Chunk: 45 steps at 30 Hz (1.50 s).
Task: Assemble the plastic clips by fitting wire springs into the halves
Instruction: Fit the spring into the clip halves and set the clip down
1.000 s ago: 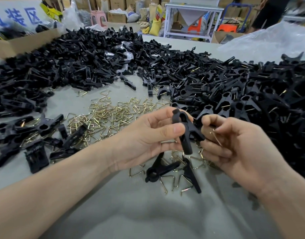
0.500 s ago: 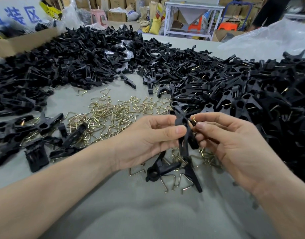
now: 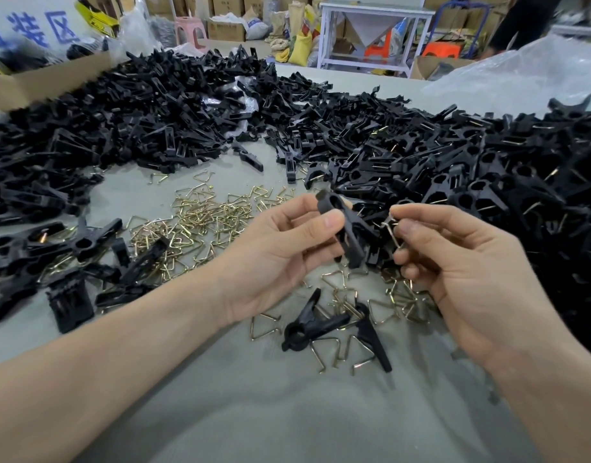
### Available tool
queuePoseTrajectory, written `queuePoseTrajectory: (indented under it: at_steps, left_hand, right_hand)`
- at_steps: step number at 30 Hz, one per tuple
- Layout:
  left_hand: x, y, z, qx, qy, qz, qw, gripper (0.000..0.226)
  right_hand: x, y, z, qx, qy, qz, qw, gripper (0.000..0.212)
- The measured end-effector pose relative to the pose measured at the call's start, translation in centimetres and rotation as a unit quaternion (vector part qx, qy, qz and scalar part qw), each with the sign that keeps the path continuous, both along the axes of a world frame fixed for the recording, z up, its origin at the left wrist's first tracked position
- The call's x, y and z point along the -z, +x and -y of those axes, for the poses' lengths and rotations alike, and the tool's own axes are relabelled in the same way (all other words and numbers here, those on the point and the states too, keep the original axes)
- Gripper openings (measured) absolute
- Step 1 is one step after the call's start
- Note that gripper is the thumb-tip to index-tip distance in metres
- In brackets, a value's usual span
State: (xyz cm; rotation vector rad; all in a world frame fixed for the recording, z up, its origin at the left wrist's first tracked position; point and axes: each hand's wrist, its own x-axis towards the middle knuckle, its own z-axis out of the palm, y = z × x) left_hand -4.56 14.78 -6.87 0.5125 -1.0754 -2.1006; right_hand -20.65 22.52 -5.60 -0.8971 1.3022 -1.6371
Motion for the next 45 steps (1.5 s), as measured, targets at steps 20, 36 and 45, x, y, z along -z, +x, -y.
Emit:
queuePoseTrajectory:
  at_steps: [20,36,45]
  left_hand:
    - [0.0,0.2,0.1,0.041,-0.063,0.033,0.997,0.026]
    - [0.4,-0.2,-0.5,0.034,-0.085,0.032,0.995,0.027]
    - [-0.2,-0.1,-1.3,-0.053,-0.310,0.198,0.928,0.030]
  right_hand:
    - [-0.6,0.0,0.0,-0.092,0.068,0.113,0.987,0.037]
    - [-0.6,-0.2,0.0,-0.121,0.062,0.196,0.971,0.021]
    - [0.6,0.6,0.0,-0.156,0.072,0.146,0.974,0.044]
